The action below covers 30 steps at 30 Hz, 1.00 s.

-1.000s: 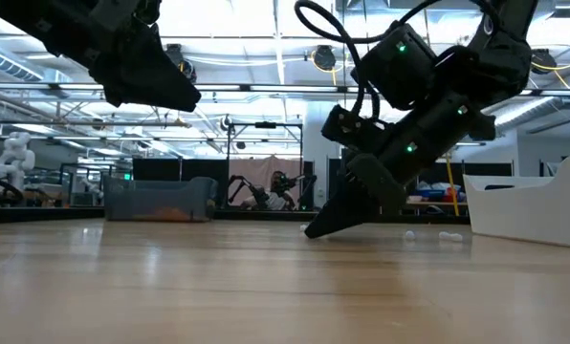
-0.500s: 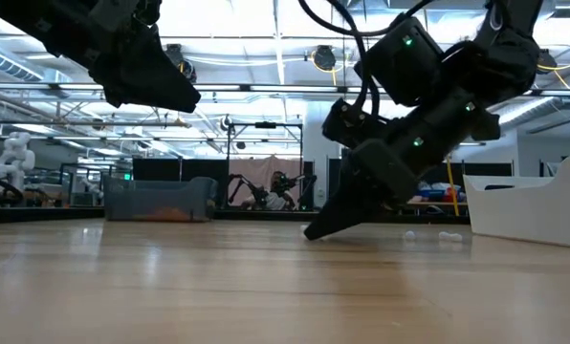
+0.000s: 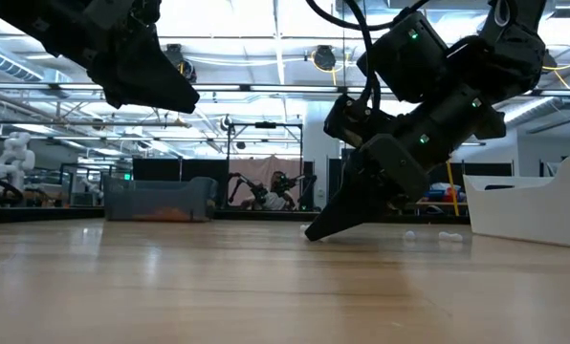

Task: Sort Halloween decoration
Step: Put the white bone toy into the orange bin

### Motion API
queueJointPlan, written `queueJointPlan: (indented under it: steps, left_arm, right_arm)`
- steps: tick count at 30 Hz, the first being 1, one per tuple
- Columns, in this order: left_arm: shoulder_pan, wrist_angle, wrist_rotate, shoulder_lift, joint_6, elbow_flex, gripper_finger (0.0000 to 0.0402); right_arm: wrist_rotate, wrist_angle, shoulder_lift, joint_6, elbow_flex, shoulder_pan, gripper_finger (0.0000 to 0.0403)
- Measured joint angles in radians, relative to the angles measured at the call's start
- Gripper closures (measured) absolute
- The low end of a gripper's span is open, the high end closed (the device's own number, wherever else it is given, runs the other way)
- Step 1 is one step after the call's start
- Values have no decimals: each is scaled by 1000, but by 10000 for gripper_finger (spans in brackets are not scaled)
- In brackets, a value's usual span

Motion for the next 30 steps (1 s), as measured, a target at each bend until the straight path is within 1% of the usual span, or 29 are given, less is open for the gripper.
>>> queueJointPlan:
  steps: [6, 14, 20, 23, 25, 28, 30]
  left_arm:
    - [-12, 1, 1, 25, 0, 0, 233]
    - [-34, 3, 1, 54, 7, 0, 233]
    - [-41, 7, 0, 54, 12, 0, 233]
    - [-51, 46, 0, 58, 67, 0, 233]
    - [-62, 99, 5, 67, 128, 0, 233]
    - [-83, 204, 28, 83, 261, 0, 233]
    - [-101, 275, 56, 97, 376, 0, 233]
  right_arm:
    - [-9, 15, 1, 2, -1, 1, 327]
    - [-124, 111, 6, -3, -4, 2, 327]
    - [-151, 148, 6, -4, -4, 1, 327]
    - [-190, 184, 5, -4, -3, 1, 328]
    - [-195, 205, 5, -4, -3, 1, 327]
    - [-226, 240, 4, -4, -3, 0, 326]
    - [-242, 268, 4, -4, -3, 0, 325]
